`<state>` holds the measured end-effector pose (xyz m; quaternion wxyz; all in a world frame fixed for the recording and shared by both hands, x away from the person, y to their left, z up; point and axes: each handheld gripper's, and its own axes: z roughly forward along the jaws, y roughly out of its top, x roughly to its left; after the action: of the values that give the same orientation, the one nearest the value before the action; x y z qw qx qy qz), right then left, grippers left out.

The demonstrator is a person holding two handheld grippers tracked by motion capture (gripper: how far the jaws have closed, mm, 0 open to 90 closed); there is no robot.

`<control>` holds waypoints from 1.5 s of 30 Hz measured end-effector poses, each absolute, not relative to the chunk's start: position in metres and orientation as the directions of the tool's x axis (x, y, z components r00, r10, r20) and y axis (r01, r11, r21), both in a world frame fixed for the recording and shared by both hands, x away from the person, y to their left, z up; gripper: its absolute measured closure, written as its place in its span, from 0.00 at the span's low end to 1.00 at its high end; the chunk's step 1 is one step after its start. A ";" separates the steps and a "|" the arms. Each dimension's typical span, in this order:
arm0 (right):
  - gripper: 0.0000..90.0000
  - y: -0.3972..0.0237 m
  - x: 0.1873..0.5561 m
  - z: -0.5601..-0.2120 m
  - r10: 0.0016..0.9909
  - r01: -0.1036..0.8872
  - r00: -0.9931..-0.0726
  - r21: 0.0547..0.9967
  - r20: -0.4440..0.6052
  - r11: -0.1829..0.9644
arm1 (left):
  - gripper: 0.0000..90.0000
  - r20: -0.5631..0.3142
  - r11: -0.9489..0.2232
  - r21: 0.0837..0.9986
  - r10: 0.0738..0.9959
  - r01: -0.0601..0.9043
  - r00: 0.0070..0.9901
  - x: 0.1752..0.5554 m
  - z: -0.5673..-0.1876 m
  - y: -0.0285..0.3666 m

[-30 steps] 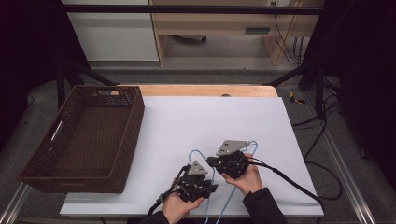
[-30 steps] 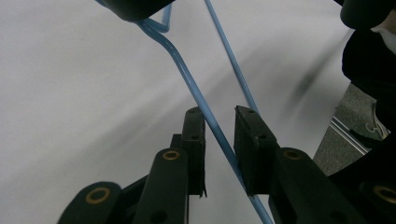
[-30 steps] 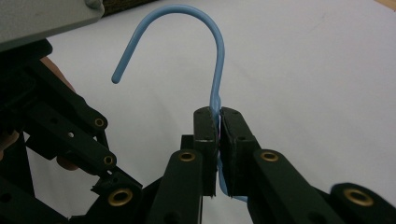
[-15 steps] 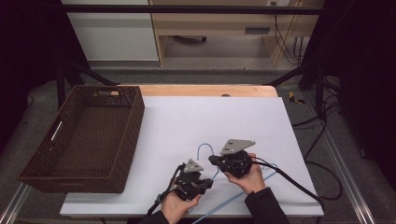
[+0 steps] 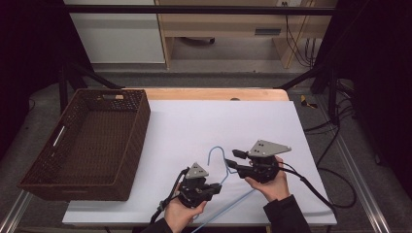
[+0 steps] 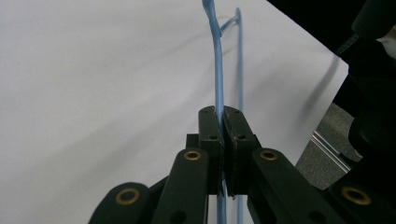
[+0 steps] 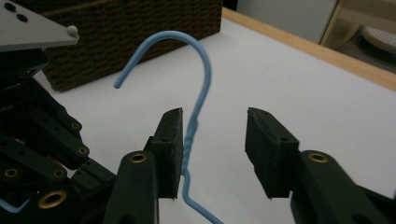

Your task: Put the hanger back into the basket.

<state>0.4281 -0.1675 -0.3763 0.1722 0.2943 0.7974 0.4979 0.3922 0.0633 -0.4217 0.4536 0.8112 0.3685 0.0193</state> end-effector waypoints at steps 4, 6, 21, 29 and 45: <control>0.55 -0.180 0.424 -0.368 0.665 0.279 -0.747 0.914 0.015 0.293 | 0.97 -0.277 -0.312 0.775 0.613 0.549 0.740 0.389 -0.412 0.067; 0.53 -0.187 0.423 -0.365 0.679 0.277 -0.734 0.919 0.014 0.280 | 0.97 -0.260 -0.312 0.790 0.609 0.527 0.750 0.388 -0.406 0.070; 0.23 -0.223 0.424 -0.367 0.775 0.280 -0.631 0.942 0.035 0.186 | 0.97 -0.149 -0.296 0.851 0.657 0.434 0.739 0.389 -0.376 0.096; 0.13 -0.246 0.423 -0.374 0.818 0.318 -0.570 0.938 0.072 0.140 | 0.97 -0.129 -0.238 0.888 0.692 0.393 0.710 0.391 -0.353 0.122; 0.05 -0.266 0.420 -0.389 0.859 0.374 -0.504 0.919 0.089 0.124 | 0.97 -0.084 -0.197 0.924 0.731 0.328 0.677 0.398 -0.317 0.164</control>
<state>0.4200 -0.2658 -0.3893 0.2430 0.4347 0.7092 0.4990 0.3980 0.1643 -0.3172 0.5259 0.7495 0.3533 0.1920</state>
